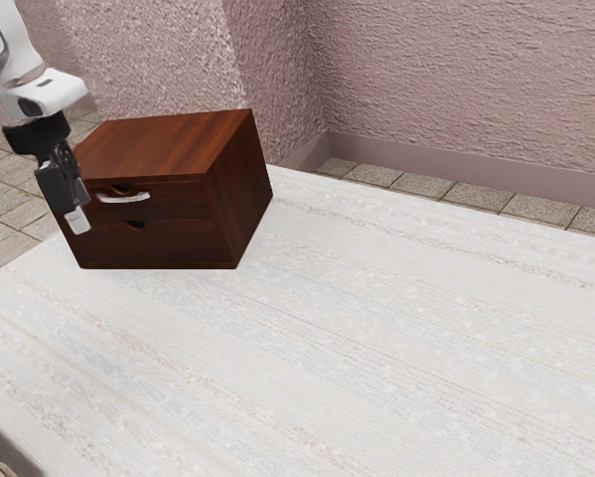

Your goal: Pull the drawer handle with one arm to open the drawer

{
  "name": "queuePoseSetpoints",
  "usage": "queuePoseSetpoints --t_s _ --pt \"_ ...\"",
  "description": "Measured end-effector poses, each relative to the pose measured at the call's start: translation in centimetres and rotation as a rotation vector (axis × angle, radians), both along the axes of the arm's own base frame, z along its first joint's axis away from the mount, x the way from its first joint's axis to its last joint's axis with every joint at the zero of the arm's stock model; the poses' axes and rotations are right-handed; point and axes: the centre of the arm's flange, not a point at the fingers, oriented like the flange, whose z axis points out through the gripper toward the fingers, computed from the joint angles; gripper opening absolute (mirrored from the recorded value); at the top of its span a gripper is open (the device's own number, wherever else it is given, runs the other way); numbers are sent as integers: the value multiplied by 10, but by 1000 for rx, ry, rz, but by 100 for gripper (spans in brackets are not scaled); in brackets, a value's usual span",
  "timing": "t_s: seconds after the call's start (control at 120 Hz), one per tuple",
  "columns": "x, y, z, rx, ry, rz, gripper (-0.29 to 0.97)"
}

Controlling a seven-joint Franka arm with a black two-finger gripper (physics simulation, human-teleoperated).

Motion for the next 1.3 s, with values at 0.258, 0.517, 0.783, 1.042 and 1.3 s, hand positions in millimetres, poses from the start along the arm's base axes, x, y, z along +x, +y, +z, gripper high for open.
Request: queuePoseSetpoints --t_s 0.258,0.517,0.783,1.042,1.3 --pt "-18 34 0 -2 -2 55 68" --pt "-22 4 29 3 -62 -12 68" --pt "-57 6 81 32 -169 -3 68" --pt "-35 16 55 36 -120 14 68" --pt "-24 23 44 62 -108 20 68"
